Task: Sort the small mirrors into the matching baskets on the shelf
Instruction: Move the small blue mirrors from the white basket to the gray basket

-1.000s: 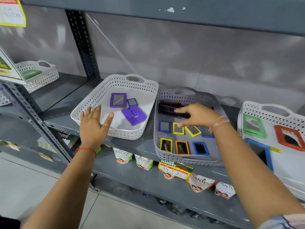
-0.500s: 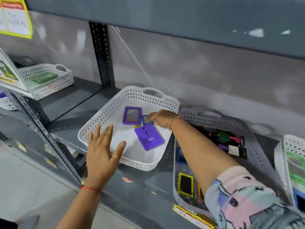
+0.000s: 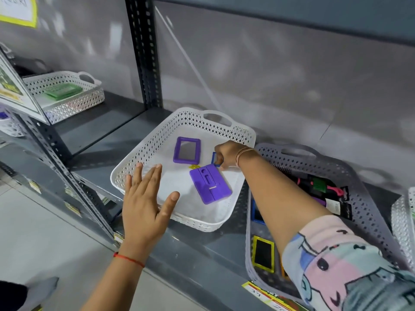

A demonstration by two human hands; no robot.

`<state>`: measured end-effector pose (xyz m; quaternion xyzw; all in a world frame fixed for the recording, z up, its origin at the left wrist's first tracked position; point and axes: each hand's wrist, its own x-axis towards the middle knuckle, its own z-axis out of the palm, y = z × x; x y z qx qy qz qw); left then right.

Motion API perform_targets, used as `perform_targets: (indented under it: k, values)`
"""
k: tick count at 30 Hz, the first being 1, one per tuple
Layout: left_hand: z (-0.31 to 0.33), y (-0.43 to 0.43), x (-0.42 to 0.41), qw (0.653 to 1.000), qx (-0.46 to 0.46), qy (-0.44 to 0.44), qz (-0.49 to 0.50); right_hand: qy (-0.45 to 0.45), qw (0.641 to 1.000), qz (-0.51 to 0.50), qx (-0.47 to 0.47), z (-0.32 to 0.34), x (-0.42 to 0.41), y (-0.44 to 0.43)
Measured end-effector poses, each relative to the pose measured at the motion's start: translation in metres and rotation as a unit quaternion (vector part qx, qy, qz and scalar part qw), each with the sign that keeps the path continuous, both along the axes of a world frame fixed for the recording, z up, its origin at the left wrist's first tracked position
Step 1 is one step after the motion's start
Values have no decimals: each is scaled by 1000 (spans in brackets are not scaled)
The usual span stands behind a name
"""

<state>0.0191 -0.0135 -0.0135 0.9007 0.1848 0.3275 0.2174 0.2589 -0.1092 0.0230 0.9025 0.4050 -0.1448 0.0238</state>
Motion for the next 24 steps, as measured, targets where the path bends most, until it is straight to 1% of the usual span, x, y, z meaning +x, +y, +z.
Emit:
perform_targets:
  k: [5,7,11,14,16,19,24]
  values:
    - [0,1,-1,1000,11,1,1,-28,999,4,-18,-2,3,2]
    - [0,0,0,1000,13,-3,2,-29,1000,-7,2,-1,2,0]
    - [0,-1,-1,1000,13,10,9,-8,991,-42,129,10,-5,-11]
    - [0,-2,-2,1000,13,15,14,47,972,-43,226,23,-20,-22]
    - [0,-2,-4,1000,16,17,11,56,957,-41,283,31,-34,-36]
    - [0,0,-5,999,20,28,9,44,944,-24,326,43,-54,-65]
    - [3,-2,-5,999,12,36,5,31,934,-61,352,51,-87,-126]
